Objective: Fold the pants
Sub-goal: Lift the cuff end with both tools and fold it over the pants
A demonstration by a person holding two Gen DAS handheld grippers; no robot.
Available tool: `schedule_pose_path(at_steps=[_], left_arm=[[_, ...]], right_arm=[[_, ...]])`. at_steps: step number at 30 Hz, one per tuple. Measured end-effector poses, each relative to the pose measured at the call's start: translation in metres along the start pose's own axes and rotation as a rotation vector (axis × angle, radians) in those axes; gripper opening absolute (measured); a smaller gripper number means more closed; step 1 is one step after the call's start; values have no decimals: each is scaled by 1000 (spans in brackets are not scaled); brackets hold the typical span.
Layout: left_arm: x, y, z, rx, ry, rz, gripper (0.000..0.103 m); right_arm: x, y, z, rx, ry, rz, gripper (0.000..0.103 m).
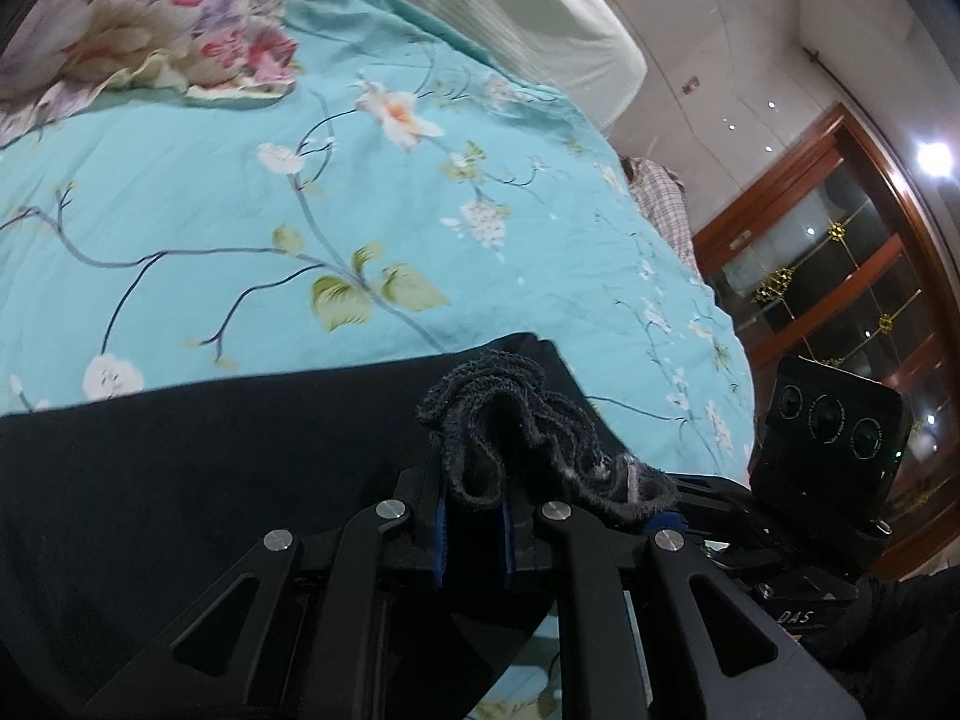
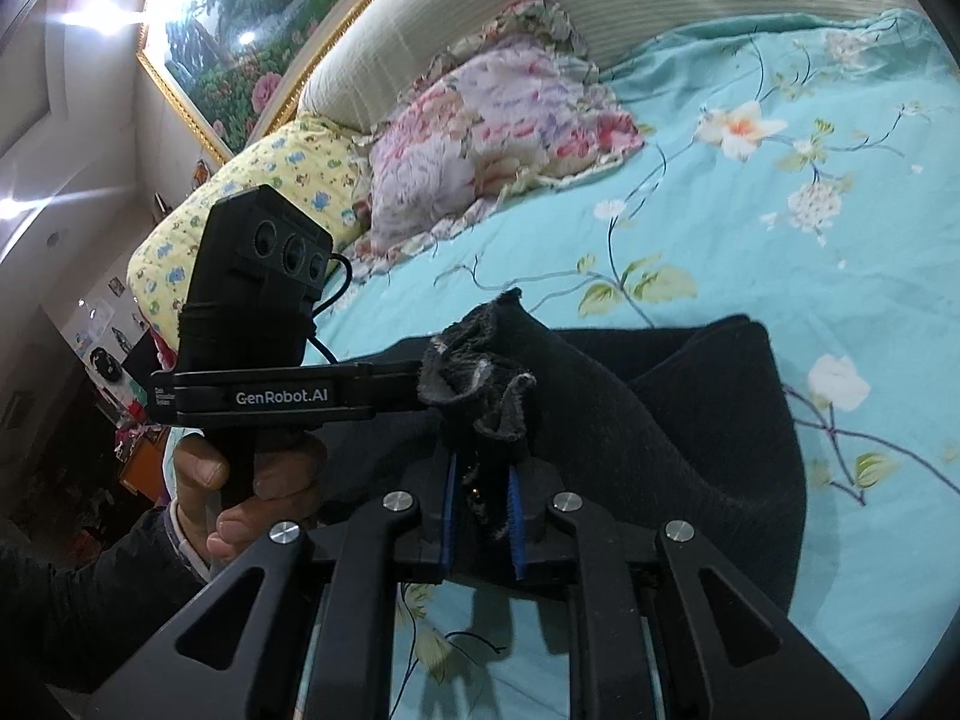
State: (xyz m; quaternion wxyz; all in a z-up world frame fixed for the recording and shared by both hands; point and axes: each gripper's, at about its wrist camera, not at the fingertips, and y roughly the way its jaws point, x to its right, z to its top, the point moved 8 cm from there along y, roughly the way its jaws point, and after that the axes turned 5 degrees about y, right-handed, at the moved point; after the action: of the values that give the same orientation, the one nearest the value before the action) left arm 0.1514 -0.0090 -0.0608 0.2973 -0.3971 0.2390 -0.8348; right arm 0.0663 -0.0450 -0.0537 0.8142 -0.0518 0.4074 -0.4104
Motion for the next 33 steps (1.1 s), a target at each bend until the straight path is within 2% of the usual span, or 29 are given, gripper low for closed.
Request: schedule_pose_path(at_steps=[4, 7, 11, 13, 16, 18, 20, 22, 27, 33], left_arm=[[-13, -4, -9, -2, -38, 35, 14], [-25, -10, -18, -1, -86, 78, 19], [-34, -27, -32, 30, -134, 141, 22], [-39, -38, -38, 53, -173, 168, 26], [-46, -54, -46, 94, -233, 202, 38], [-49, -66, -51, 123, -261, 235, 49], [-53, -80, -57, 150, -283, 276, 54], [-55, -95, -63, 178, -301, 318, 56], [-64, -135, -81, 255, -378, 355, 58], [-76, -179, -104, 336, -453, 417, 60]], right_arm=[[-3, 6, -6, -25, -1, 1, 22], [-7, 14, -14, -64, -5, 8, 35], [-14, 22, -22, -100, -21, 6, 44], [-16, 25, -26, -113, -27, 6, 46], [-21, 24, -26, -120, -32, 21, 50], [-25, 23, -25, -125, -28, 33, 51], [-29, 21, -23, -130, -24, 44, 52], [-35, 18, -21, -122, -32, 56, 52], [-53, 16, -11, -108, -63, 82, 52], [-78, 32, -4, -138, -115, 118, 52]])
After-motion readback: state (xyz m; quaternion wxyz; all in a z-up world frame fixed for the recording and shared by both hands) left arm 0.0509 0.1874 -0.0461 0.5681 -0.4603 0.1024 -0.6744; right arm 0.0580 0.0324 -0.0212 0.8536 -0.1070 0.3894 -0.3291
